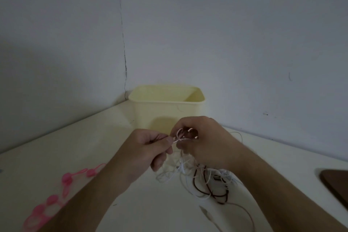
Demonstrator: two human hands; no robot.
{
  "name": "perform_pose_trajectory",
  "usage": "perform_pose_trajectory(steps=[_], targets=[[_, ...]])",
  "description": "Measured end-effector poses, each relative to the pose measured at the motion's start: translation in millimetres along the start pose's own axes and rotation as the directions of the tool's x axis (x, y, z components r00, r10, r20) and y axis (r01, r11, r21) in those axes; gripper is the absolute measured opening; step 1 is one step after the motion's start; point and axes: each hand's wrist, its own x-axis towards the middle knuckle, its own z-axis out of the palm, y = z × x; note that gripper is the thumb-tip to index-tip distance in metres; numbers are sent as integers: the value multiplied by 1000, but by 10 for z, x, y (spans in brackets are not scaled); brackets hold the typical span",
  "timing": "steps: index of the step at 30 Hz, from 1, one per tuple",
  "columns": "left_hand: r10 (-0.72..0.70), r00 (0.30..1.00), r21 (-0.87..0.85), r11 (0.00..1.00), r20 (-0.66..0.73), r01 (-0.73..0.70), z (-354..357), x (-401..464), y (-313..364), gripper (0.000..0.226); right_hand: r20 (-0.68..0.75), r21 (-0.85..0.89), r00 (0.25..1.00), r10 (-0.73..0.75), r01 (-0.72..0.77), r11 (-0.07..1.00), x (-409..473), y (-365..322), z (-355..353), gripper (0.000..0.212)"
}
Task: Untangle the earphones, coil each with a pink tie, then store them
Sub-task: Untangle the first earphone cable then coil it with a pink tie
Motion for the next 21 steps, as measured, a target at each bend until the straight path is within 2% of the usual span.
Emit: perform_pose_trajectory(steps=[2, 5, 8, 13, 16, 18, 20, 21], targets=[[1, 1000, -85, 996, -14, -2, -29, 4, -9, 32, -7, 113, 1000, 8, -7, 994, 6, 5, 3, 18], [12, 998, -113, 993, -60, -19, -64, 30, -43, 32, -56, 242, 995, 80, -64, 968, 11, 30, -3, 14], [5, 997, -143, 990, -82, -17, -94, 45, -63, 32, -94, 209, 986, 139, -117, 971, 3, 30, -17, 29], [41, 996, -250, 966, -82, -61, -117, 59, -75, 32, -178, 267, 929, 325, -273, 924, 18, 83, -74, 31], [69, 993, -297, 950, -93, -94, -122, 71, -80, 29, -205, 131, 886, 416, -396, 909, 19, 135, -75, 24], [93, 992, -316, 942, -80, -113, -128, 77, -88, 31, -179, -41, 871, 458, -471, 881, 0, 115, -80, 19], [113, 992, -305, 944, -57, -125, -133, 83, -103, 35, -73, -214, 880, 470, -474, 854, -22, 45, -94, 43], [120, 992, -297, 946, -49, -129, -129, 79, -100, 35, -23, -246, 896, 444, -435, 866, -27, 11, -97, 56]])
